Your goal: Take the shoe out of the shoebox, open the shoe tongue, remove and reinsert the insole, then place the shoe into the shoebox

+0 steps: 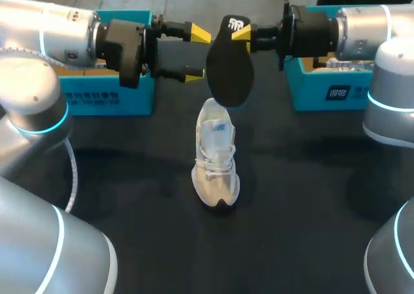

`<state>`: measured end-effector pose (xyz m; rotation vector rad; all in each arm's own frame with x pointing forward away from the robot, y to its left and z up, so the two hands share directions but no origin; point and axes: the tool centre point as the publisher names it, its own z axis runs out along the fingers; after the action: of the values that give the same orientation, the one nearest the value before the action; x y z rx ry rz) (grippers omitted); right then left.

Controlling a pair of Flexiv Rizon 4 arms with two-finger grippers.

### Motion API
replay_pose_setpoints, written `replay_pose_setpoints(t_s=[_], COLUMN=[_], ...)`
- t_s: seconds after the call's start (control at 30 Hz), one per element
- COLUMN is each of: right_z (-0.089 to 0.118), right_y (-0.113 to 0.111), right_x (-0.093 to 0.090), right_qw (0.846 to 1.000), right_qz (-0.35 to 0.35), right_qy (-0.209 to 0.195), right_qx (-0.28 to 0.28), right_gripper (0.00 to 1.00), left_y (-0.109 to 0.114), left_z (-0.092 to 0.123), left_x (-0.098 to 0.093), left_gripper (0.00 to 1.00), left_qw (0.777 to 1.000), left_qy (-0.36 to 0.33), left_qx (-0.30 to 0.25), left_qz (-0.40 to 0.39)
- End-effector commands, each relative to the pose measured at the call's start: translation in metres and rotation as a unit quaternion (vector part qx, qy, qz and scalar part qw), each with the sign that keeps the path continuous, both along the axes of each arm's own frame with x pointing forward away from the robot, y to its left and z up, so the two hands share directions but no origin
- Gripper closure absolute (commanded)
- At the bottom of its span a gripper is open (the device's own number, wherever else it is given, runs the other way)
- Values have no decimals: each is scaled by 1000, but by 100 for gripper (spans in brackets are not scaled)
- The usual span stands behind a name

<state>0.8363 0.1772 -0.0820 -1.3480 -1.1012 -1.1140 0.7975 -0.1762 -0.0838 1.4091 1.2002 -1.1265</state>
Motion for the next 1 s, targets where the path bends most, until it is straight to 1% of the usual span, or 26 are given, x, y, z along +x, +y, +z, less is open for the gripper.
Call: replay_pose_setpoints(t_s=[0.03, 0.13, 0.17, 0.2, 0.23, 0.27, 0.3, 0.33, 0.37, 0.43, 0.47, 0.5, 0.53, 0.57, 0.63, 0.8, 0.93, 0.97, 1.0], right_z=[-4, -5, -5, -5, -6, -6, -5, -5, -5, -5, -5, -5, -5, -5, -5, -7, -7, -7, -6], right_y=[9, 12, 13, 13, 14, 15, 15, 16, 16, 19, 19, 20, 20, 20, 21, 22, 22, 22, 21], right_x=[0, -1, -1, -1, -1, -1, -1, -1, -1, -2, -3, -3, -3, -3, -4, -5, -6, -6, -7], right_qw=[1000, 1000, 1000, 1000, 1000, 1000, 1000, 1000, 1000, 1000, 1000, 1000, 1000, 1000, 1000, 1000, 1000, 999, 999], right_qz=[0, 0, -1, -1, -2, -3, -4, -5, -5, -5, -6, -6, -6, -7, -7, -8, -9, -7, -6], right_qy=[1, 2, 2, 2, 0, 0, -1, -2, -2, -2, -3, -3, -3, -3, -3, -7, -23, -29, -30], right_qx=[1, 2, 3, 3, 5, 5, 6, 8, 8, 10, 12, 12, 13, 13, 14, 16, 19, 16, 15], right_gripper=[100, 100, 100, 100, 100, 100, 100, 100, 100, 100, 100, 100, 100, 100, 100, 100, 100, 72, 27], left_y=[-7, -10, -11, -12, -13, -14, -14, -16, -16, -18, -18, -19, -19, -20, -22, -25, -23, -21, -19], left_z=[-3, -4, -4, -4, -4, -4, -4, -4, -4, -5, -5, -5, -5, -6, -6, -8, -10, -10, -10], left_x=[0, 1, 1, 1, 1, 1, 1, 1, 1, 2, 2, 2, 3, 3, 3, 2, 2, 2, 2], left_gripper=[0, 0, 8, 9, 15, 33, 38, 53, 58, 63, 71, 81, 87, 89, 100, 100, 100, 100, 100], left_qw=[1000, 1000, 1000, 999, 999, 999, 999, 999, 999, 999, 999, 999, 999, 999, 999, 999, 999, 999, 999], left_qy=[0, -2, -2, -4, -4, -5, -6, -7, -8, -9, -9, -9, -9, -9, -9, -11, -6, -5, -5], left_qx=[-23, -27, -29, -31, -32, -33, -33, -34, -34, -34, -35, -36, -37, -37, -38, -37, -38, -40, -42], left_qz=[2, 1, 0, 2, 2, 1, 2, 2, 2, 3, 3, 3, 4, 4, 4, 2, 3, 5, 6])
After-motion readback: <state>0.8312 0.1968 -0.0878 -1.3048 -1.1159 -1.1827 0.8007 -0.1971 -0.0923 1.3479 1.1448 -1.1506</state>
